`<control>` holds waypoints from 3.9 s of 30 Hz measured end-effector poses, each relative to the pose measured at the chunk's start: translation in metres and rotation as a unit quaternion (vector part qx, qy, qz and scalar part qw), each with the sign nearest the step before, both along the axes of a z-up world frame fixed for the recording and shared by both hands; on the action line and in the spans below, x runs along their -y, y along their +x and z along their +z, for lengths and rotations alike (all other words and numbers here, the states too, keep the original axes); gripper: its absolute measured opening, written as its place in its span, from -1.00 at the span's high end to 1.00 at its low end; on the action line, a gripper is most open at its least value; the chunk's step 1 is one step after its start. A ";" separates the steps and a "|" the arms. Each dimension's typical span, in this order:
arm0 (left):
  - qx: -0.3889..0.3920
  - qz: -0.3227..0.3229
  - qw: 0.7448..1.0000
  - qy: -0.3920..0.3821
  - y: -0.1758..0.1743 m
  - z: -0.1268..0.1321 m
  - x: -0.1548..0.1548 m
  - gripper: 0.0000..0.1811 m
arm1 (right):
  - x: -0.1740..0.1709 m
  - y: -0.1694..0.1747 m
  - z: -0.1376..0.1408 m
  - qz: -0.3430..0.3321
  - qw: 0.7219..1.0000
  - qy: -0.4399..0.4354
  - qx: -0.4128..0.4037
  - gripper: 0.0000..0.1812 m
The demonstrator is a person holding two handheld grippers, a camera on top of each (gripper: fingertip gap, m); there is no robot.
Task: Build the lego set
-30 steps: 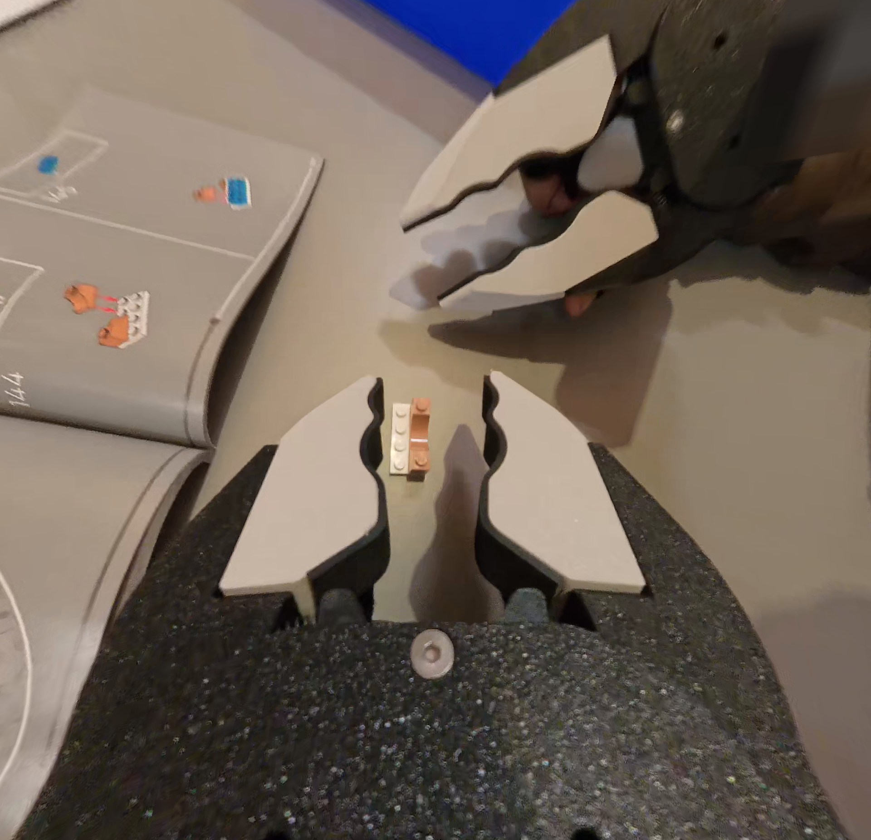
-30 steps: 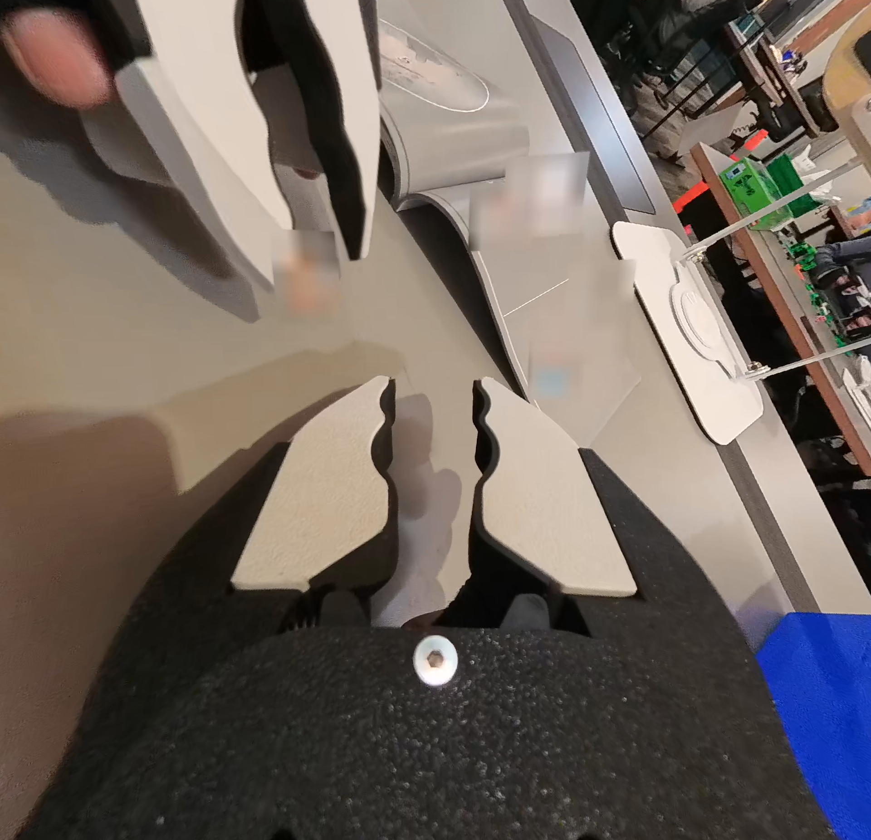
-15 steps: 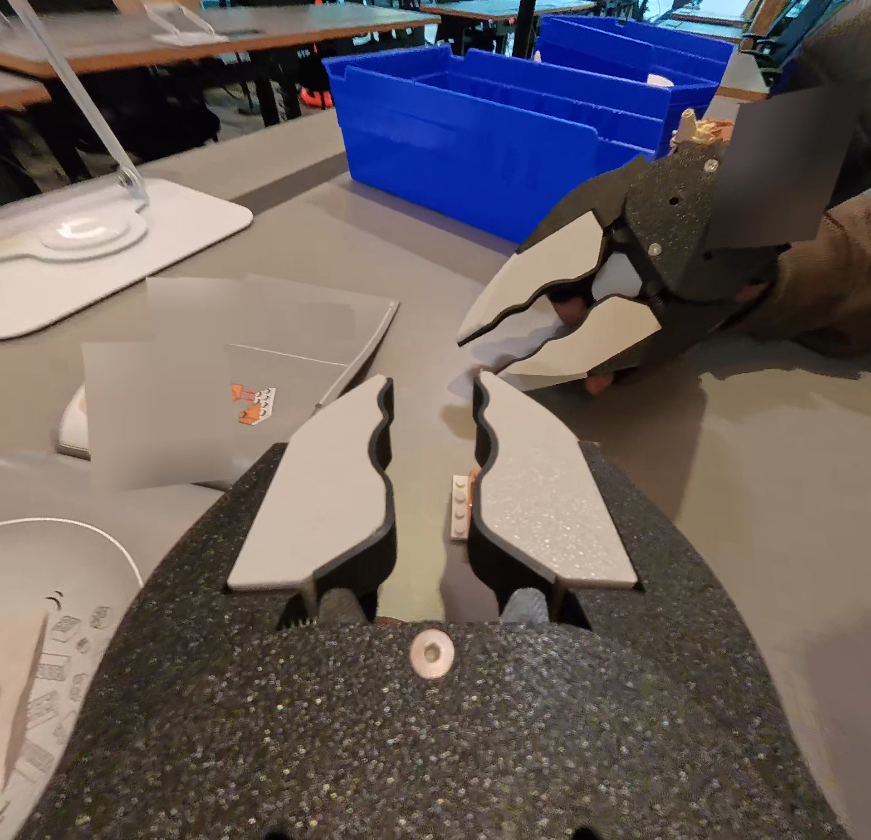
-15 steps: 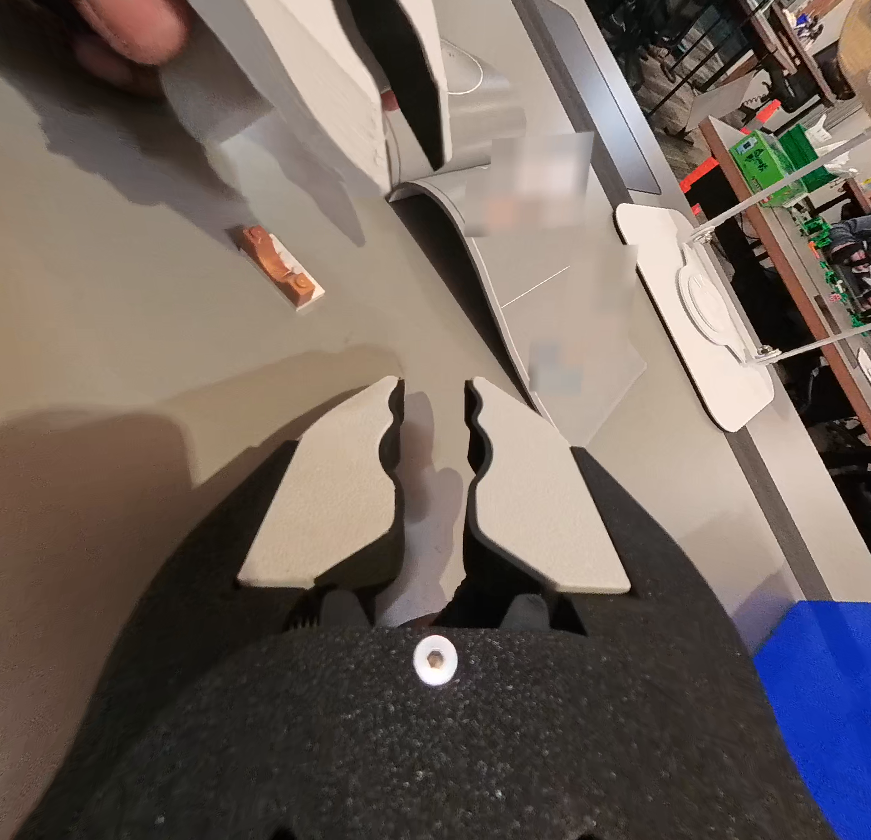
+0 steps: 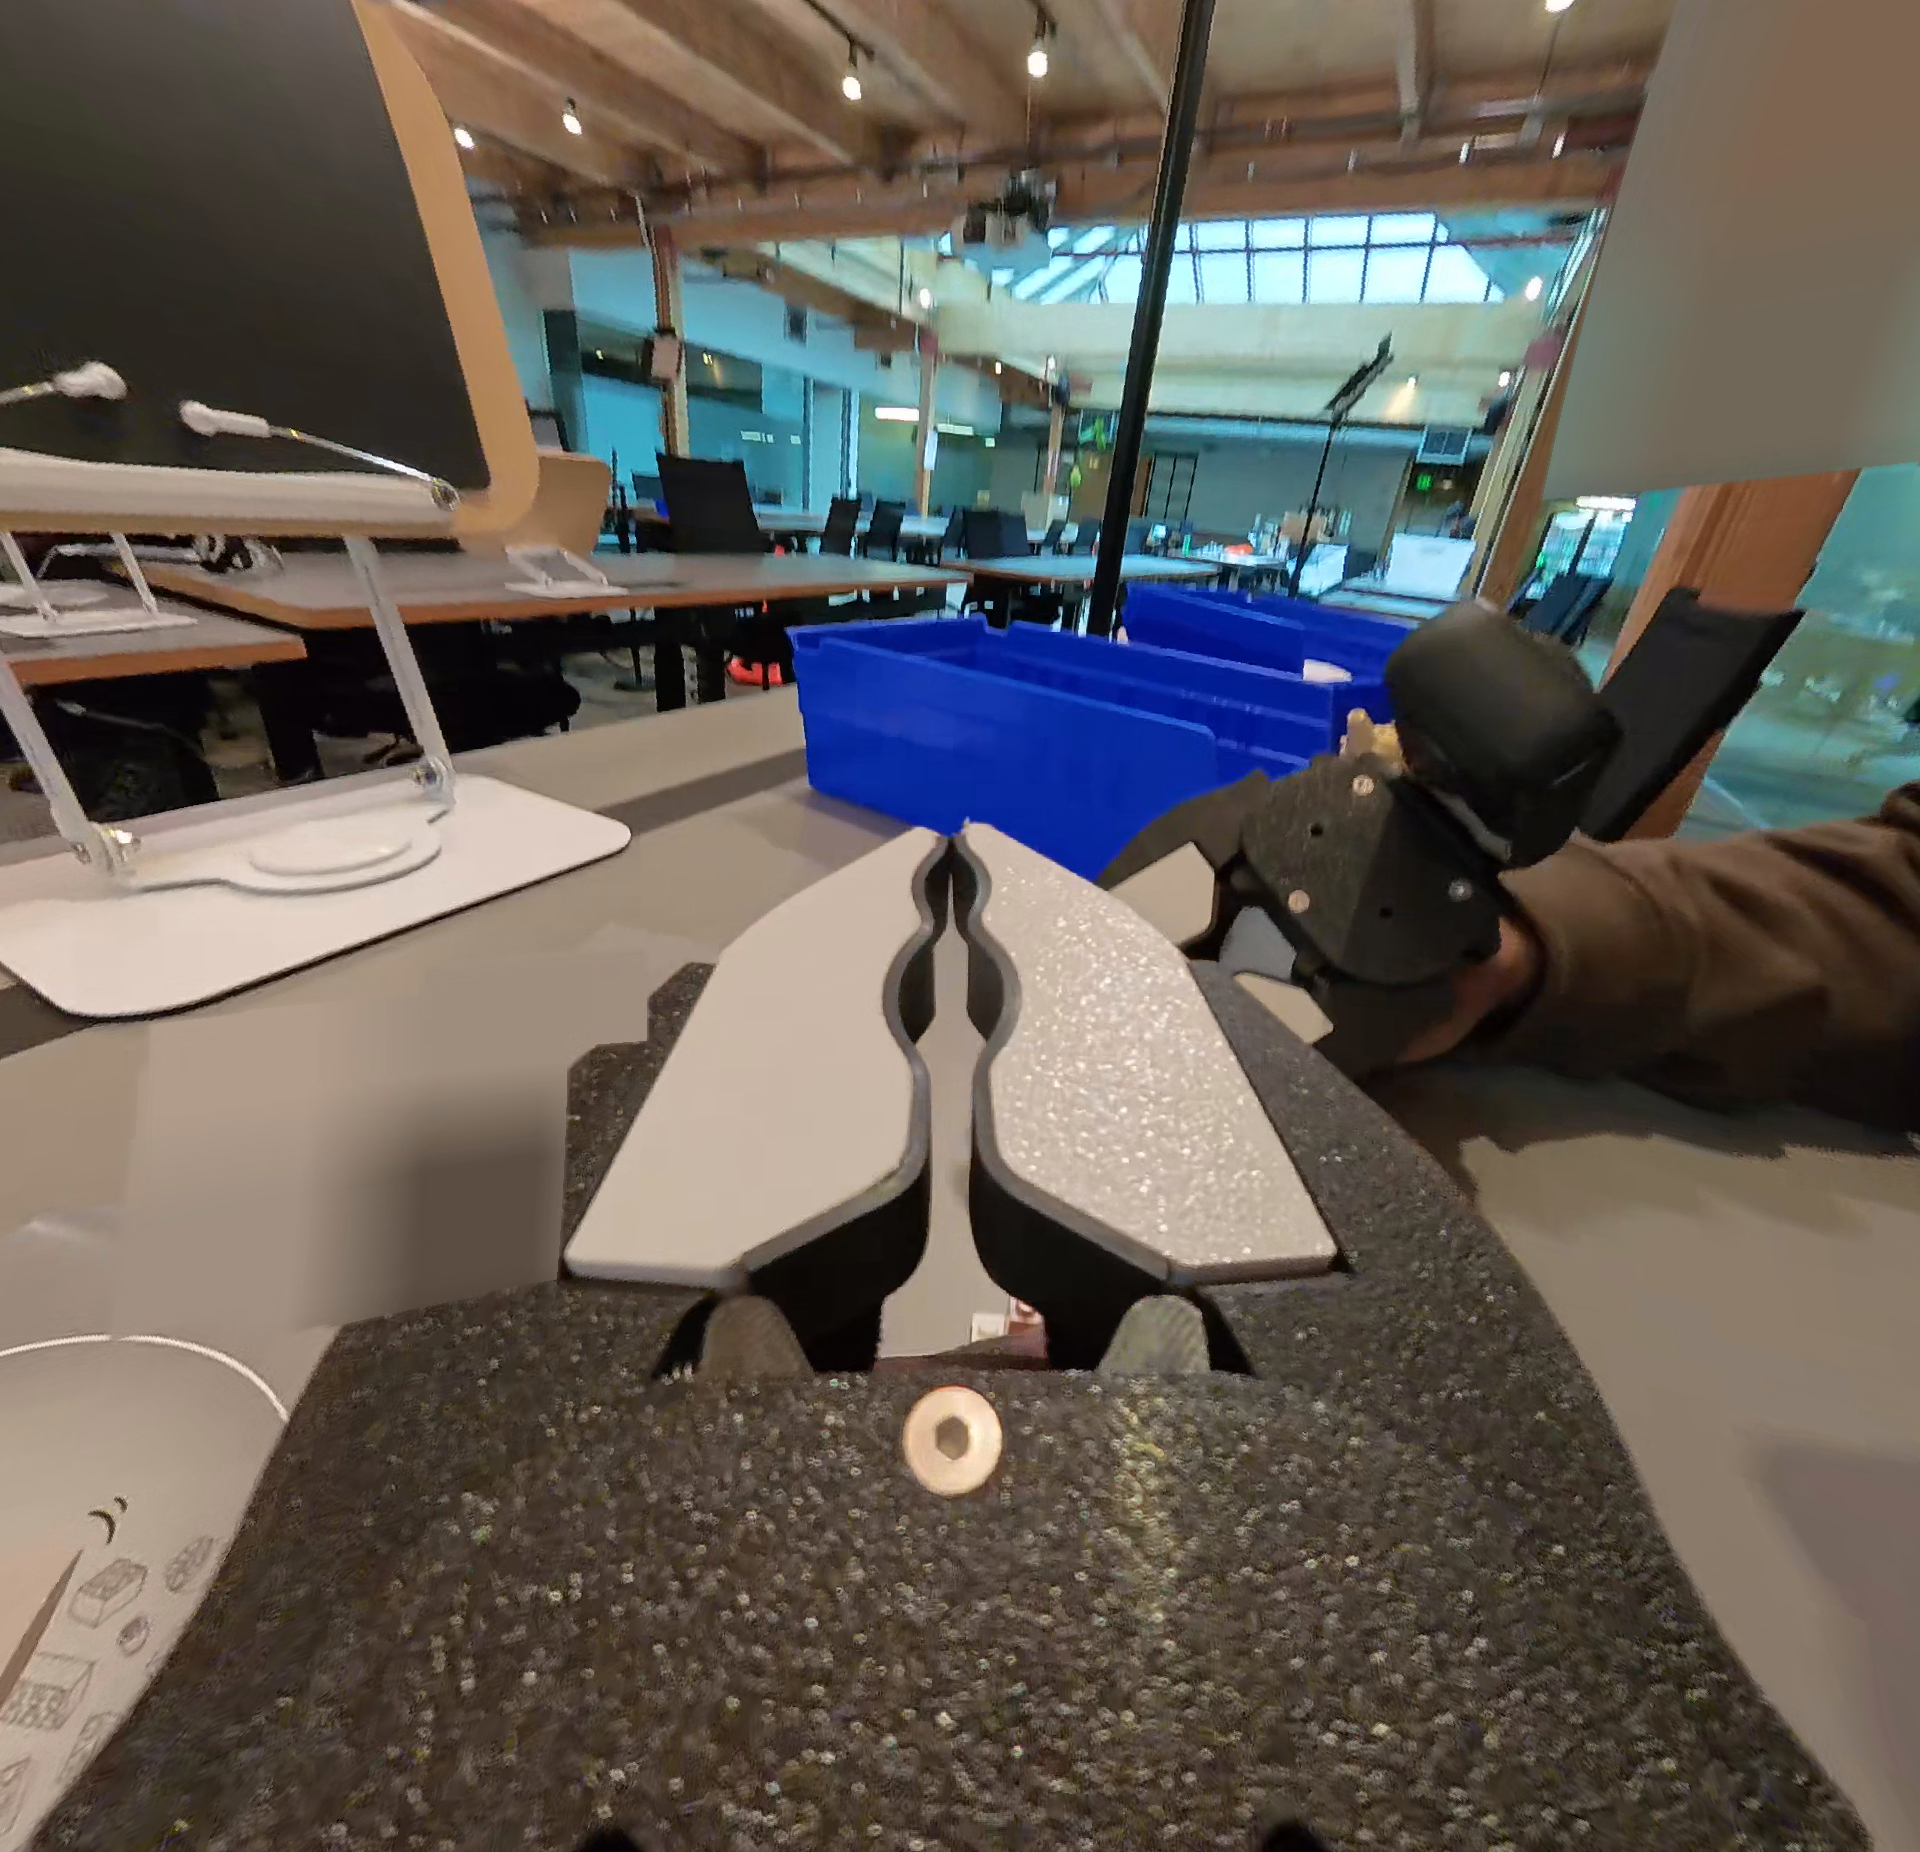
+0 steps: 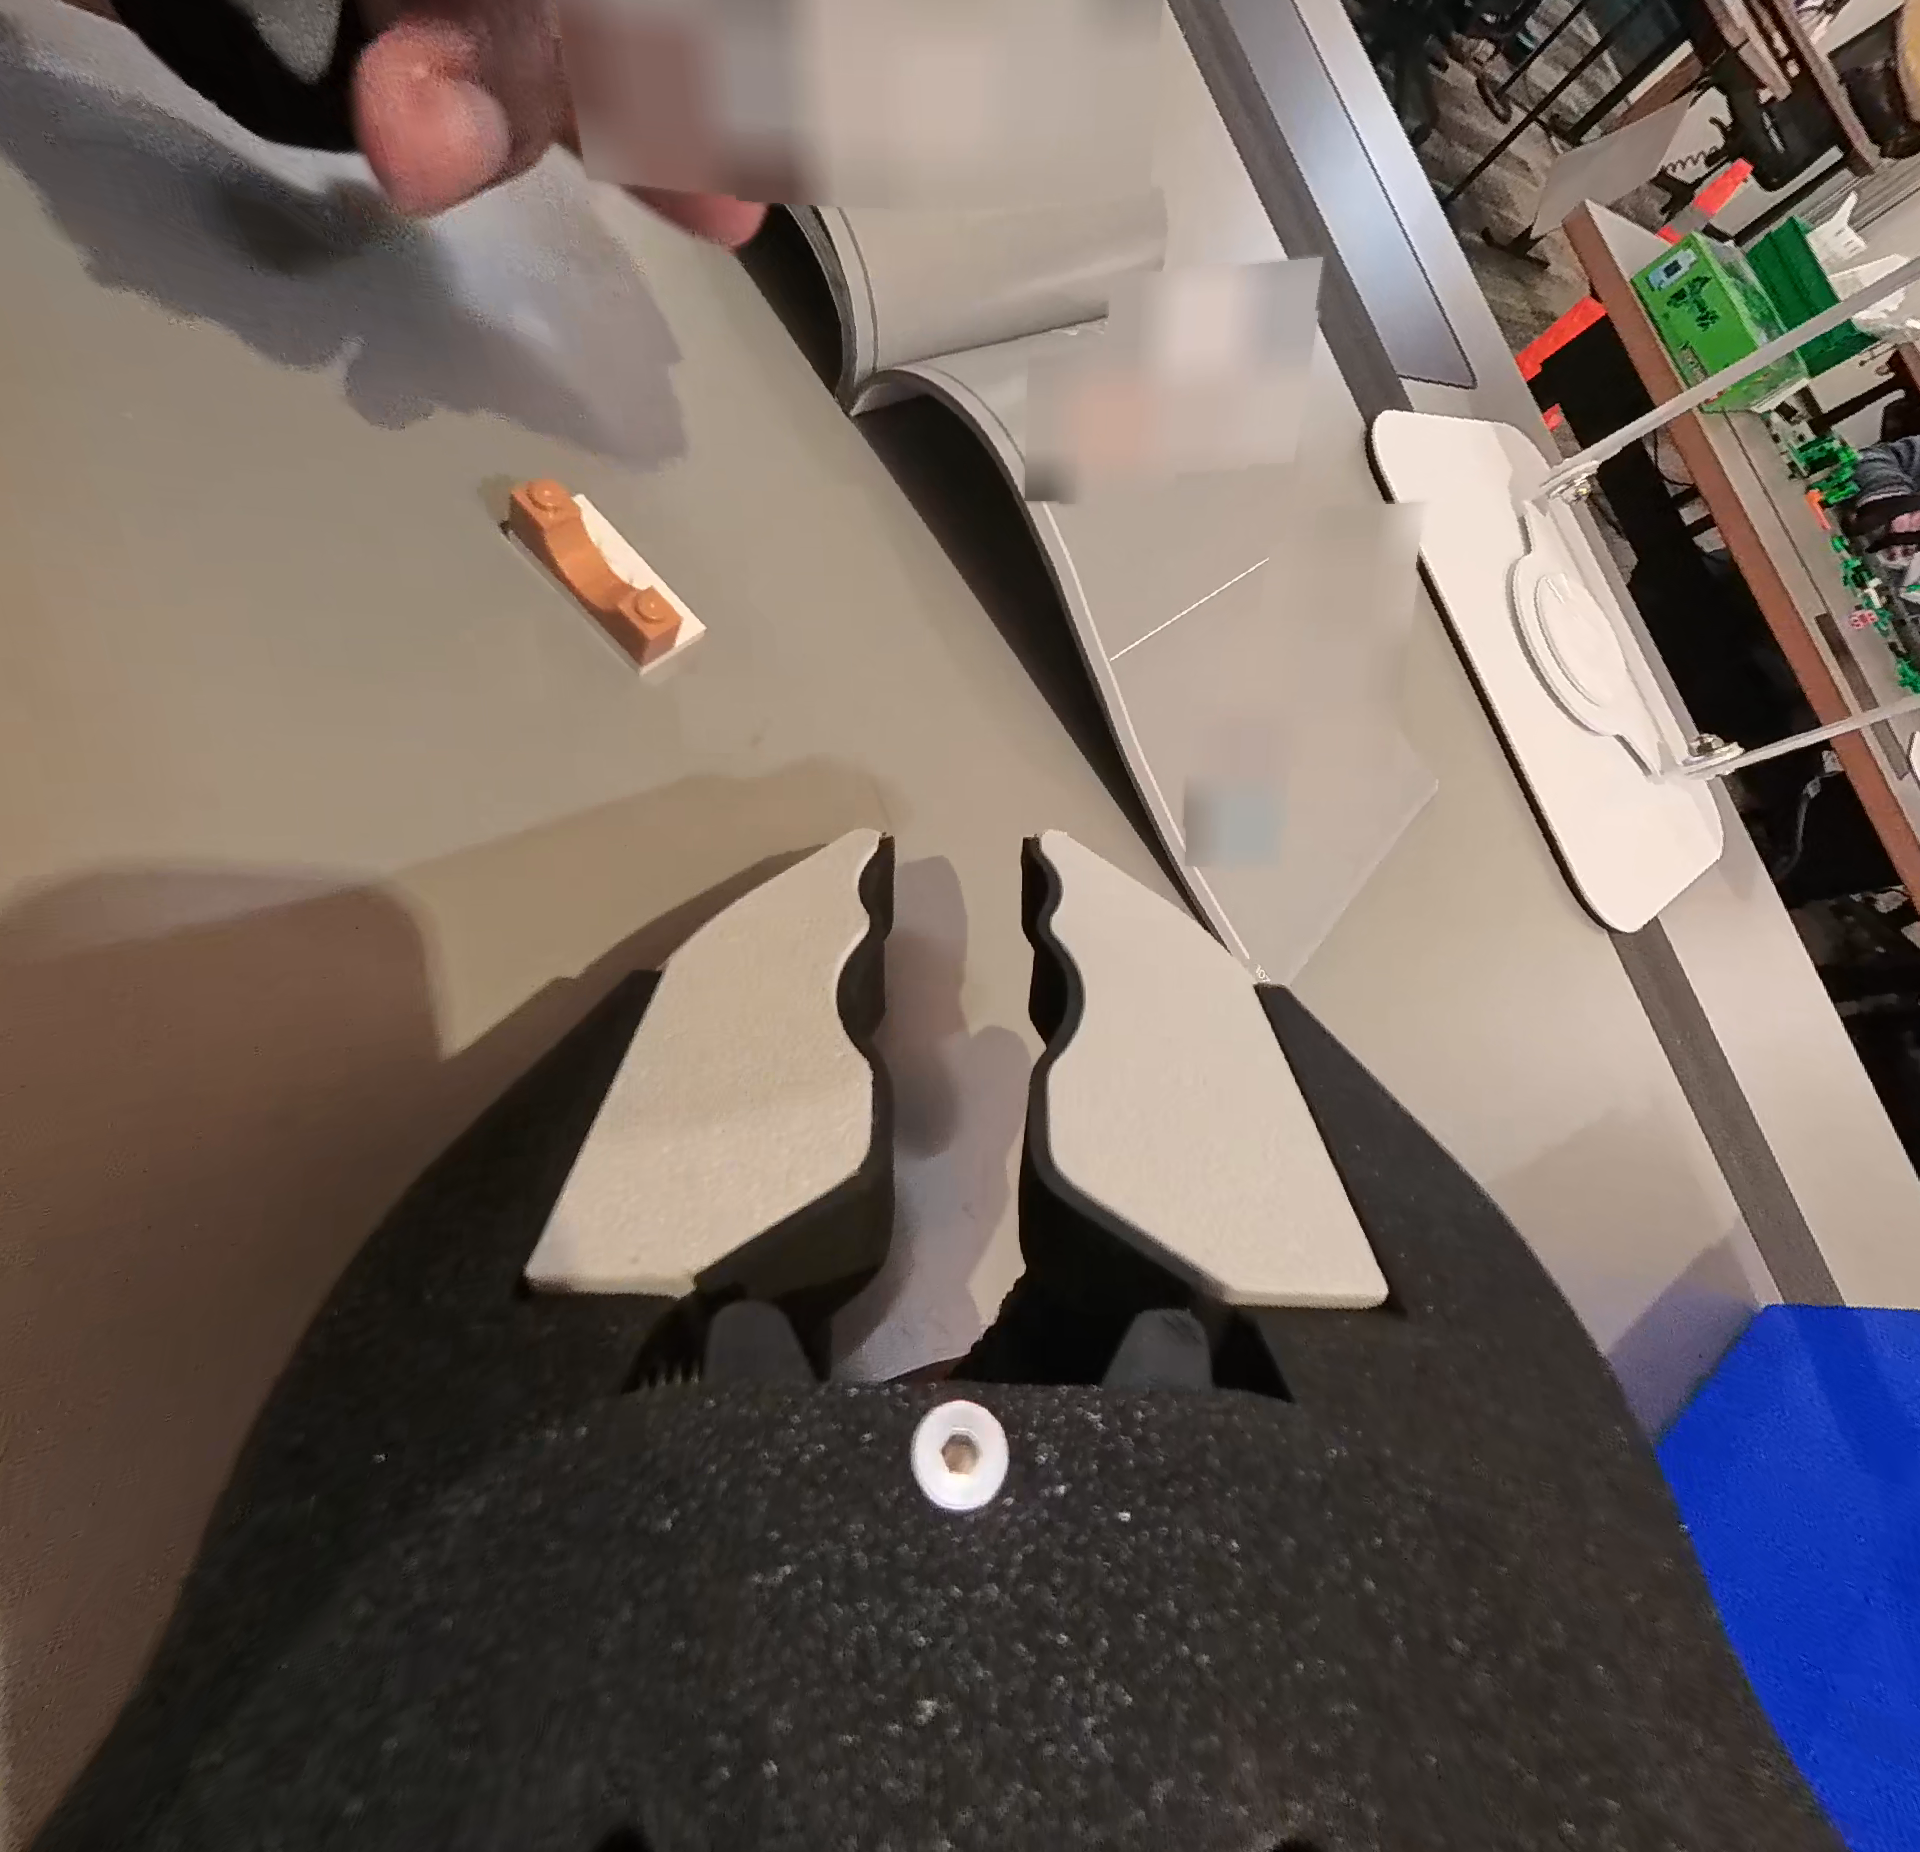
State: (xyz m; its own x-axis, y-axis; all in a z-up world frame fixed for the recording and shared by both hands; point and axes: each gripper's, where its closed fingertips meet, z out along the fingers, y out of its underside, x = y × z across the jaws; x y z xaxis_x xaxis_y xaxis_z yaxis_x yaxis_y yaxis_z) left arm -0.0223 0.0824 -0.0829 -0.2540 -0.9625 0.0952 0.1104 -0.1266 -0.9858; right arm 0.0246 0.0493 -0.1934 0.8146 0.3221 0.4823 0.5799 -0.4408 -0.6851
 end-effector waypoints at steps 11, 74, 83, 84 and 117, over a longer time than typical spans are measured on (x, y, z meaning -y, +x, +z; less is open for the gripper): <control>0.007 0.026 0.999 0.018 -0.006 0.008 -0.006 0.98 | 0.014 0.002 0.059 -0.008 0.997 0.054 -0.053 0.73; -0.278 -0.064 0.958 0.043 -0.016 -0.067 -0.006 0.80 | 0.052 -0.001 0.093 0.061 0.991 -0.107 0.056 0.89; -0.391 -0.128 0.906 0.096 -0.037 -0.113 0.009 0.76 | 0.015 -0.022 0.015 0.040 0.991 -0.082 -0.095 0.89; -0.397 -0.134 0.903 0.099 -0.038 -0.115 0.012 0.77 | 0.016 -0.021 0.014 0.041 0.991 -0.080 -0.095 0.89; -0.289 -0.196 0.937 0.031 -0.023 -0.075 0.049 0.73 | 0.013 -0.037 0.036 0.196 0.973 0.075 -0.094 0.89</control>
